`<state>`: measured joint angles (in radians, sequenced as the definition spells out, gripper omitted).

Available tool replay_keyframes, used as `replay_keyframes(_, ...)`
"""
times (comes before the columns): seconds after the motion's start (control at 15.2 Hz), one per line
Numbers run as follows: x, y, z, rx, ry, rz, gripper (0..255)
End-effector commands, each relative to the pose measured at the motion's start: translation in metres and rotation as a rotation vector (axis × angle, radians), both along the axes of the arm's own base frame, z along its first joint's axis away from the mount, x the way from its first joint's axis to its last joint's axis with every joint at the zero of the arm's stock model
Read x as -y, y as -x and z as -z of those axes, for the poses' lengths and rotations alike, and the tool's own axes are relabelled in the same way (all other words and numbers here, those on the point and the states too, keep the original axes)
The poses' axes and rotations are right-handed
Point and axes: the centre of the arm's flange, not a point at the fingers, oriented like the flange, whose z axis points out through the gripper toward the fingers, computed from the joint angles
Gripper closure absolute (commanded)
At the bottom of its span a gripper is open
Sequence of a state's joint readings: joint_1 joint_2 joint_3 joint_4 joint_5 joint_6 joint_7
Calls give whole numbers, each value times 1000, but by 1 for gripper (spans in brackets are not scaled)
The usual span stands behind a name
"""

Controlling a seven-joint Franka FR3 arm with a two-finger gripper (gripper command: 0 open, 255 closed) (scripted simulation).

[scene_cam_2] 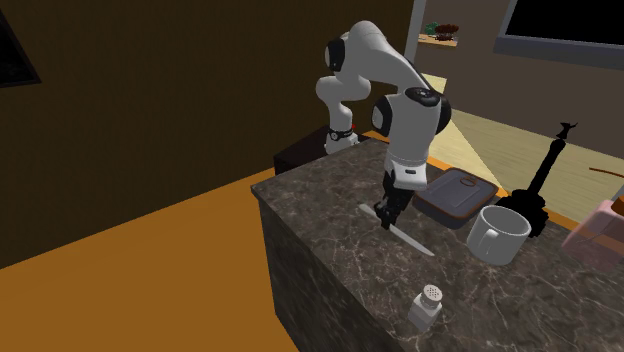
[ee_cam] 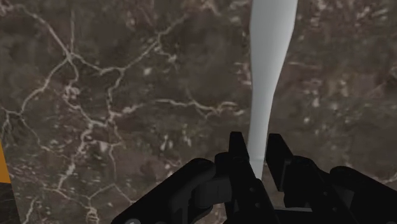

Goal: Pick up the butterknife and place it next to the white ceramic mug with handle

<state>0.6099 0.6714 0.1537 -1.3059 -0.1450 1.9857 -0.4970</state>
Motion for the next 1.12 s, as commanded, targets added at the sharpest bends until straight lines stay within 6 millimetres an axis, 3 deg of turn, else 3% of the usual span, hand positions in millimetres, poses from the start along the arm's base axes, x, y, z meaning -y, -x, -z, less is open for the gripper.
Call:
replay_keyframes(0.0,0,0,0,0,0,0,255)
replay_keyframes(0.2,0,0,0,0,0,0,255)
replay_keyframes(0.26,0,0,0,0,0,0,0)
replay_keyframes(0.59,0,0,0,0,0,0,0)
replay_keyframes(0.86,-1,2,-50,0,0,0,0)
replay_keyframes(1.06,-1,2,-50,0,0,0,0)
